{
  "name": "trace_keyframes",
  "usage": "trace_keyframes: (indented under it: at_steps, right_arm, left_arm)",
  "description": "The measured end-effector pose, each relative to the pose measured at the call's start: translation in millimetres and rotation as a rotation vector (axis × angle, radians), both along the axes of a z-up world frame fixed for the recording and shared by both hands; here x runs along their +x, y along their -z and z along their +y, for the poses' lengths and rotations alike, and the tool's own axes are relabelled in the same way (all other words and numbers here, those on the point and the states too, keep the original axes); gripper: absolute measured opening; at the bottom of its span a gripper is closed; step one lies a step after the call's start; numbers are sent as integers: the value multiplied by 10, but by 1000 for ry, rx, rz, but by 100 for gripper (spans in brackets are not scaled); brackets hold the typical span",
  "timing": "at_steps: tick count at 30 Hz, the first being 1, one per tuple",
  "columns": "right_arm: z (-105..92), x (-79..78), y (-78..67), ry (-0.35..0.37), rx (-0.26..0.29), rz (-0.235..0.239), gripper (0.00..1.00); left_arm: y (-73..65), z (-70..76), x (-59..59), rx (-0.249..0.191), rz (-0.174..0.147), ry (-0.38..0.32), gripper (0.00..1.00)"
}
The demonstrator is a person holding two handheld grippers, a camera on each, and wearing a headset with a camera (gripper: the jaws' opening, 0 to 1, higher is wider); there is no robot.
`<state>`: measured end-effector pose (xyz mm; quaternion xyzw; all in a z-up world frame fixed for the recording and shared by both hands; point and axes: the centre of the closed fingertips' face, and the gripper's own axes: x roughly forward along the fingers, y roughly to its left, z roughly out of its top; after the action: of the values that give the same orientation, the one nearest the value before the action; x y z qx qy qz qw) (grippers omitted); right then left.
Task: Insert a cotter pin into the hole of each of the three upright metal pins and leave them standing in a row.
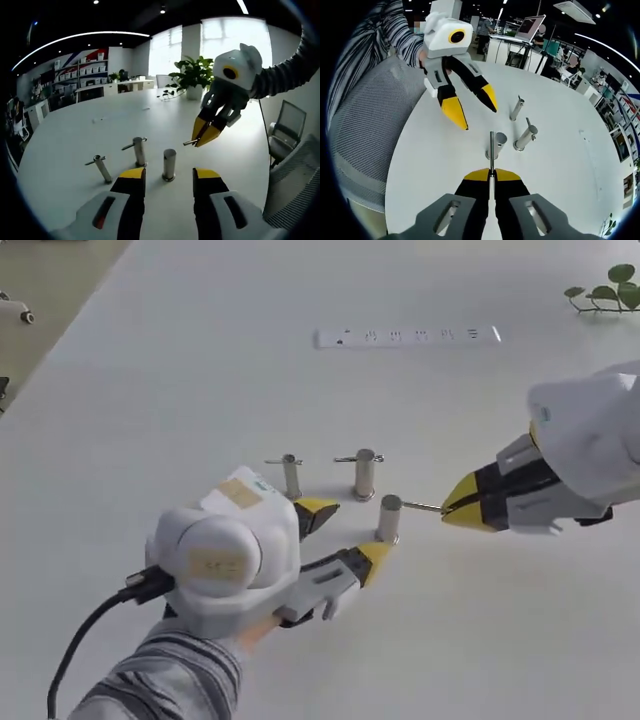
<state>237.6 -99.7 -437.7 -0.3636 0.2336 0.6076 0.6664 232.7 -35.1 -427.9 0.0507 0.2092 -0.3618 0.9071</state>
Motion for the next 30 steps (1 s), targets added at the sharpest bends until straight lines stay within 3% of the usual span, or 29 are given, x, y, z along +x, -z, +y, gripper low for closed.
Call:
trace_keyframes:
  at_steps: [3, 23, 30]
  right_arm:
    - [-44, 34, 74, -1, -26, -1, 0]
    - [-82, 176, 242, 11, -56, 2, 0]
    - [-51, 173, 248, -4, -67, -8, 0]
  left_arm:
    - [56, -16, 51, 13, 4, -12, 34]
    - [365, -224, 303, 62, 52, -11, 24]
    - [387, -255, 302, 55, 68, -6, 20]
